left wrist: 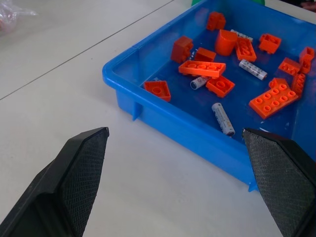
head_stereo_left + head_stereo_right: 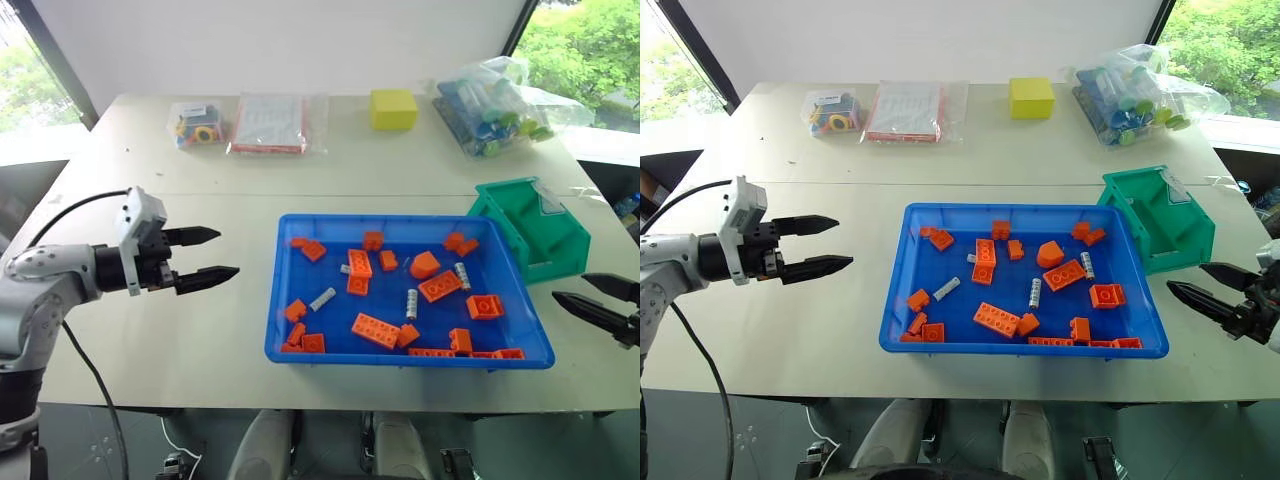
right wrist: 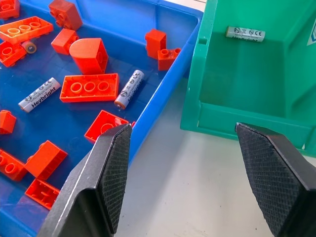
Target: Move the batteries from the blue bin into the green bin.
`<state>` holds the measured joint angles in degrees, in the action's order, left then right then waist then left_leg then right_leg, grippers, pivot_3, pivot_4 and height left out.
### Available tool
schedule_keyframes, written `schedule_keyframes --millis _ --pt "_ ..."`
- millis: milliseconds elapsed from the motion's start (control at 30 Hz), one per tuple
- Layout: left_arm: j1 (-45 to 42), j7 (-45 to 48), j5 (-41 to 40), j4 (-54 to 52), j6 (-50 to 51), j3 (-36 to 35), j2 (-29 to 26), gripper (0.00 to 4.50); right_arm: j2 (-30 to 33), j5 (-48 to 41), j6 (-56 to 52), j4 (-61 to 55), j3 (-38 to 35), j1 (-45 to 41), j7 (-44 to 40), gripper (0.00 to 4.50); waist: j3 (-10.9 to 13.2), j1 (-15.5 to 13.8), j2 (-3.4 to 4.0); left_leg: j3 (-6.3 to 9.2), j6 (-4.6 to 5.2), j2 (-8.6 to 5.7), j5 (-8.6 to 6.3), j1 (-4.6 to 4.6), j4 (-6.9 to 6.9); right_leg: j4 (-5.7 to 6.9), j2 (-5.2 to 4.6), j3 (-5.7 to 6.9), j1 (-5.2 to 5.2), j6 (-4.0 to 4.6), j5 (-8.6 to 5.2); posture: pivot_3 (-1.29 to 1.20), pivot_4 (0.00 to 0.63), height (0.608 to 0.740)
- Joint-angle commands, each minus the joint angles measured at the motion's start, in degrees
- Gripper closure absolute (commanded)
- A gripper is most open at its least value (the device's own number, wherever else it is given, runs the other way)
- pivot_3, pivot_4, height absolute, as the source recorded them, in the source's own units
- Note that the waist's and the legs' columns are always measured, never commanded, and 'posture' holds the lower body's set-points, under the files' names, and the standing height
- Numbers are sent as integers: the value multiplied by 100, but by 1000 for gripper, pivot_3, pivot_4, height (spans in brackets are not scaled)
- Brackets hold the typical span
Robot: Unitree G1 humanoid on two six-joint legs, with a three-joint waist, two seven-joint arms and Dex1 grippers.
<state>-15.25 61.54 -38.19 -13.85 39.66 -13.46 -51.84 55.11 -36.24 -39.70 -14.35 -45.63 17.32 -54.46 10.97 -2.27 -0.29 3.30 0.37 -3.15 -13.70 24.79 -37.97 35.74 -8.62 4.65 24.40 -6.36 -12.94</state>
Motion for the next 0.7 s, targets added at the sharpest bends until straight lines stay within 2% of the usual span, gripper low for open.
schedule_keyframes --millis 33,700 --pt "12 -60 -122 -203 16 -265 -94 0 100 1 -12 -23 -84 -93 -37 1085 0 0 0 0 0 0 0 0 0 0 0 0 0 0 0 0 150 692" --pt "-140 -214 -195 -344 21 -178 24 0 239 224 22 111 2 -306 -75 1085 0 0 0 -1 3 -1 2 -2 -3 9 2 0 0 2 2 0 150 692"
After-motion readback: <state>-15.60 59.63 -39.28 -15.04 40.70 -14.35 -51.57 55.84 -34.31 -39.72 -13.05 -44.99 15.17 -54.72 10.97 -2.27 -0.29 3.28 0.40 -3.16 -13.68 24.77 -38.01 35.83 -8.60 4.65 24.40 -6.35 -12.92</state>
